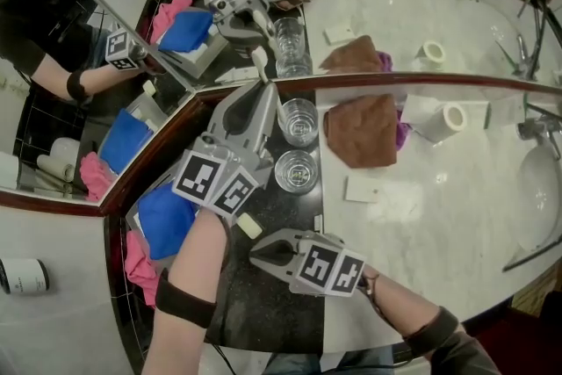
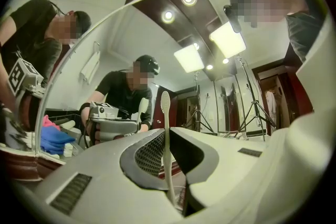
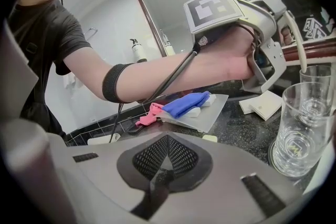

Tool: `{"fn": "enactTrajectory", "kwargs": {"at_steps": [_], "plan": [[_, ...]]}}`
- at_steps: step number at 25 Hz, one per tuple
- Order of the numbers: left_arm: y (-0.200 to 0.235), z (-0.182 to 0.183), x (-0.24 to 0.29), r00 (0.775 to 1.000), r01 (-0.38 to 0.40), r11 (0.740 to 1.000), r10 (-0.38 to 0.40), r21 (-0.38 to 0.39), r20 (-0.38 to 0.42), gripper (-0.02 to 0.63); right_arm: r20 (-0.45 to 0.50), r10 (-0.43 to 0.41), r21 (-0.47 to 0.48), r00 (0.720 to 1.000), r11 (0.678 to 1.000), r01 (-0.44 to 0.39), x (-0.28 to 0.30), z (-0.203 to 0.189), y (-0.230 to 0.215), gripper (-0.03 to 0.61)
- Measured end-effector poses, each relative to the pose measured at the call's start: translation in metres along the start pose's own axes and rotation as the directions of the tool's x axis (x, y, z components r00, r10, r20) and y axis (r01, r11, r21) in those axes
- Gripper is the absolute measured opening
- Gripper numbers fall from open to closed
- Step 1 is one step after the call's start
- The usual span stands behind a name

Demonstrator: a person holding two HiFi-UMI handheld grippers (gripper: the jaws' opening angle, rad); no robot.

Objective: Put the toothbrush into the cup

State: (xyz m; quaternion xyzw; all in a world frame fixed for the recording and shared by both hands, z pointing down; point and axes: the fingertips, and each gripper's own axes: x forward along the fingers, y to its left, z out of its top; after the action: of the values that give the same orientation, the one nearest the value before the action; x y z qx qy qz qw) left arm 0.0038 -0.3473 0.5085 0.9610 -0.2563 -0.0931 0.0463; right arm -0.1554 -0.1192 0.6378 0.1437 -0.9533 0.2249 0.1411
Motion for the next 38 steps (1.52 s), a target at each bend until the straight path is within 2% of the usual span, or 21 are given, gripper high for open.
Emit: {"fn": "enactTrajectory", "kwargs": {"at_steps": [8,12,15,20,24,30,36,38], "plan": [[0.003,-0.034,-0.002,0.998,0.0,1.0,0.001,0.01,-0.069,0.028,0.007,-0.014,0.015,1.0,1.0,0.014,-0.005,-0.003,-0.011,0.017],[0.001,-0.057,-0.008,0.988,0.018,0.998,-0.009,0.062,-0.155,0.031,0.002,-0.013,0.018,1.0,1.0,0.013,-0.003,-0.004,-0.011,0.017],[0.008,-0.072,-0.014,0.978,0.0,0.998,0.011,0.055,-0.208,0.034,-0.004,-0.015,0.023,1.0,1.0,0.015,-0.002,-0.004,-0.012,0.017],[0.007,-0.088,-0.016,0.961,0.016,0.999,-0.002,0.048,-0.277,0.122,-0.005,-0.02,0.03,1.0,0.999,0.02,-0.001,-0.006,-0.016,0.017],[0.008,-0.096,-0.019,0.942,0.012,0.999,0.001,0.035,-0.335,0.141,-0.009,-0.023,0.037,1.0,0.999,0.024,-0.004,-0.004,-0.016,0.017],[0.013,-0.097,-0.033,0.921,-0.051,0.998,0.057,0.026,-0.386,0.147,-0.012,-0.056,0.065,0.998,0.996,0.056,-0.019,0.006,-0.011,0.017],[0.006,-0.078,-0.066,0.896,-0.137,0.991,0.124,0.0,-0.427,0.142,-0.03,-0.117,0.107,0.993,0.987,0.119,-0.043,0.017,0.0,0.017],[0.002,-0.067,-0.08,0.885,-0.18,0.984,0.159,-0.008,-0.438,0.092,-0.03,-0.158,0.124,0.987,0.979,0.161,-0.055,0.023,0.001,0.017]]}}
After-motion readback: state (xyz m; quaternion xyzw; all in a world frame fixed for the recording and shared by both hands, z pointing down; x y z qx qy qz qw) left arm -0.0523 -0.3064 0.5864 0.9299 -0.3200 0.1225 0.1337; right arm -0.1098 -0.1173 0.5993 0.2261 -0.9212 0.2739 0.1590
